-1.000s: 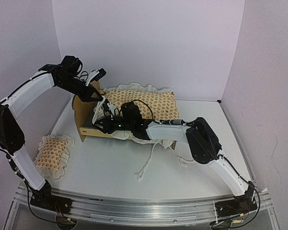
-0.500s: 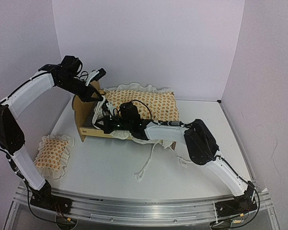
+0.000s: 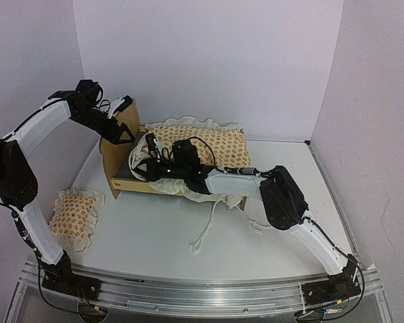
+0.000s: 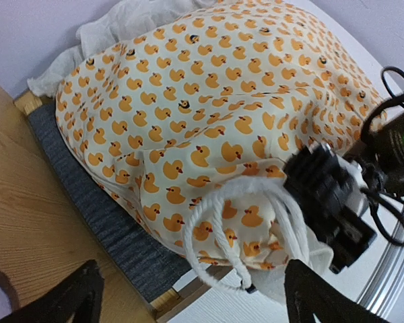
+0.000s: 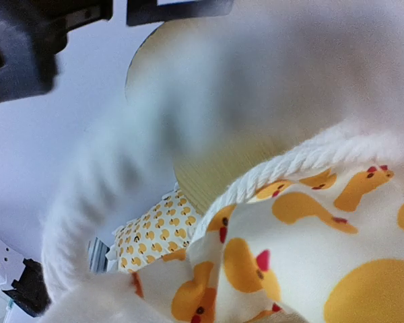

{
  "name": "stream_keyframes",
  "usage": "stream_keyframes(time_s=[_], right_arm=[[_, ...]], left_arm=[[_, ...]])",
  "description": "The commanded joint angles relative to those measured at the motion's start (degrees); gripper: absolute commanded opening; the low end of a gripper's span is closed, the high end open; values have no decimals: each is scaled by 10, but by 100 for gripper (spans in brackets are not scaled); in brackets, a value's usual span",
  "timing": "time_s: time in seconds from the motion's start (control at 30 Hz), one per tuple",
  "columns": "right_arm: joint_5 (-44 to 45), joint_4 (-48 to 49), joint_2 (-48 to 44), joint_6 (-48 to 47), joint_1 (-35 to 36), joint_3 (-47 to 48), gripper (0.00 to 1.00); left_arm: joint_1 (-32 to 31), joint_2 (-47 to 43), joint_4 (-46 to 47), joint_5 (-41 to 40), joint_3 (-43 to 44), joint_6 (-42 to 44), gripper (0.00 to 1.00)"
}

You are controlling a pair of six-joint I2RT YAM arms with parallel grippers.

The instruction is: Set up the pet bed

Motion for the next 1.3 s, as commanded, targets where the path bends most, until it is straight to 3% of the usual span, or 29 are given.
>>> stream_keyframes(time_s=[0.0,0.1,0.13,0.23,0.27,0.37,0.53,0.67,0.97,1.13,1.27], right_arm=[[-1,53,-47,39,-20,-1,0],[-3,54,-45,36,-20,5,0],[-4,55,-44,35,-20,5,0],[-8,60,-49,31,-21,-5,0],[-10,62,-53,28,-21,-11,0],[-20,67,-65,15,-21,-25,0],[-44,77,-74,8,-23,-43,0],[-52,92,-87,7,-24,-70,0],[-61,103,-93,9,-24,-87,0],[-63,104,-88,12,-24,-83,0],[-63,107,-92,11,-23,-92,0]], left_arm=[[32,-73,4,118,10,23,99],[67,-111,9,161,-38,7,94],[74,-123,11,163,-72,-9,85],[74,-150,4,198,-168,-23,40],[73,-158,11,211,-194,-26,35],[51,-183,55,200,-260,-36,35],[30,-184,150,166,-300,-62,54],[29,-158,218,168,-317,-122,56],[30,-85,267,217,-331,-280,45],[29,-82,287,230,-337,-305,44],[30,-79,283,234,-348,-312,32]])
